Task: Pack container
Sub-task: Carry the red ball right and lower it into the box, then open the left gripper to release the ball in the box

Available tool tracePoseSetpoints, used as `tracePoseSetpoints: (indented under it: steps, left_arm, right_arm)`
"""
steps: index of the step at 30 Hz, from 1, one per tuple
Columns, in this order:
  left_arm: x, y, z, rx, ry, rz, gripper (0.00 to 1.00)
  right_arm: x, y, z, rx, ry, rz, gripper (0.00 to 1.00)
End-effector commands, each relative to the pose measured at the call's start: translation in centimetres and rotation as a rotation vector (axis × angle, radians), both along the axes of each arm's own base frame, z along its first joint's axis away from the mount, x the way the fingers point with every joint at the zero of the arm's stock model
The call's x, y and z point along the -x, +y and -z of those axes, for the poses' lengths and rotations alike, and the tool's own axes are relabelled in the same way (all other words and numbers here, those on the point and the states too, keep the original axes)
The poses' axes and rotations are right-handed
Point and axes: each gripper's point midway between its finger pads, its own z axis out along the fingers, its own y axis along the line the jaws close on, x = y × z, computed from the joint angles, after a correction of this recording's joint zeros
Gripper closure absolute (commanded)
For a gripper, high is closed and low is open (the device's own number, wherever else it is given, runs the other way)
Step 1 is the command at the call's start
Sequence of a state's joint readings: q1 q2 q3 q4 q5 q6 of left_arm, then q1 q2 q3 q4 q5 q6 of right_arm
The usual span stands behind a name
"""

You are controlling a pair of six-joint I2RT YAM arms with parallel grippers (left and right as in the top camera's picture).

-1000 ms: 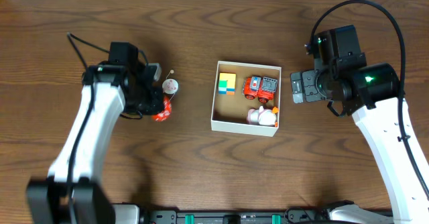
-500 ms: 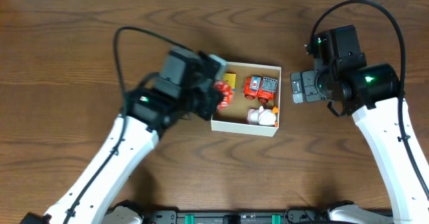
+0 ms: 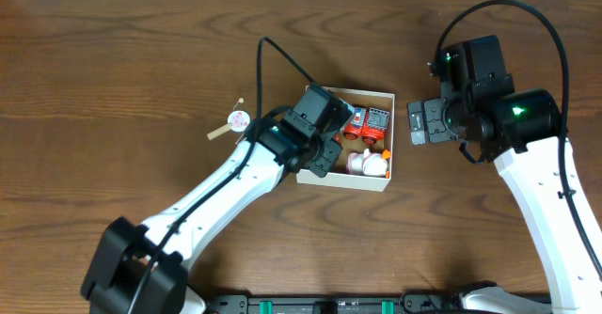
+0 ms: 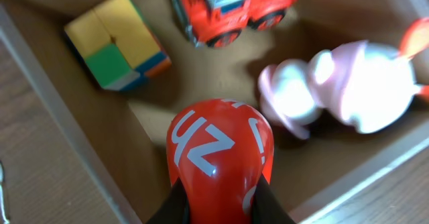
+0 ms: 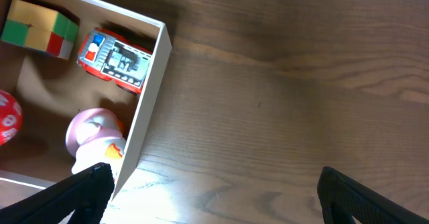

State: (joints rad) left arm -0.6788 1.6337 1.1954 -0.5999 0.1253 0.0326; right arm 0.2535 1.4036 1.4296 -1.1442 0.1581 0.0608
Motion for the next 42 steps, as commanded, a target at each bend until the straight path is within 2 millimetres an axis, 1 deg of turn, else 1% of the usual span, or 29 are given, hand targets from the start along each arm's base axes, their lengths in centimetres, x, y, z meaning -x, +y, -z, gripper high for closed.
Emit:
tracePoseSetpoints:
  steps: [1, 10, 16, 19, 20, 22, 24, 29, 31, 32, 33, 37, 42]
  left_arm:
    - [-0.2, 0.2, -0.4, -0.012, -0.013, -0.012, 0.94]
    - [1.4, 1.5, -0.3, -0.045, 0.058, -0.056, 0.94]
    - [1.6, 1.7, -0.2, -0.044, 0.077, -0.086, 0.94]
    - [1.5, 1.6, -0.2, -0.04, 0.073, -0.087, 0.9]
    - [1.5, 1.6, -0.2, -0.038, 0.071, -0.087, 0.85]
    - [1.4, 1.5, -0.3, -0.036, 0.068, -0.087, 0.67]
    - [1.4, 1.5, -0.3, -0.033, 0.065, -0.087, 0.57]
    - [0.9, 1.1, -1.0, -0.007, 0.036, -0.086, 0.49]
    - [0.6, 0.9, -1.7, 0.01, 0.016, -0.086, 0.43]
    - [0.5, 0.8, -2.1, 0.019, 0.006, -0.086, 0.26]
    - [0.5, 0.8, -2.5, 0.027, -0.003, -0.085, 0.02]
    - [0.6, 0.8, -4.3, 0.058, -0.039, -0.085, 0.02]
    - [1.3, 1.4, -5.6, 0.068, -0.051, -0.085, 0.02]
  right_arm:
    - [-0.1, -0.3, -0.7, -0.002, -0.022, 0.02, 0.01]
    - [-0.1, -0.3, -0.7, -0.002, -0.022, 0.02, 0.01]
    - [-0.1, -0.3, -0.7, -0.002, -0.022, 0.02, 0.01]
    - [-0.1, -0.3, -0.7, -0.002, -0.022, 0.02, 0.01]
    - [-0.1, -0.3, -0.7, -0.002, -0.022, 0.02, 0.01]
    - [-0.1, -0.3, -0.7, -0.002, -0.022, 0.02, 0.01]
    - [-0.1, -0.3, -0.7, -0.002, -0.022, 0.02, 0.01]
    - [-0.1, -0.3, -0.7, -0.002, -0.022, 0.02, 0.01]
    - [-0.1, -0.3, -0.7, -0.002, -0.022, 0.02, 0.01]
    - [-0.1, -0.3, -0.7, -0.002, -0.022, 0.02, 0.01]
    - [-0.1, -0.3, -0.7, -0.002, -0.022, 0.02, 0.01]
    - [-0.1, -0.3, -0.7, -0.002, -0.022, 0.02, 0.01]
    - [-0.1, -0.3, -0.7, -0.002, -0.022, 0.02, 0.01]
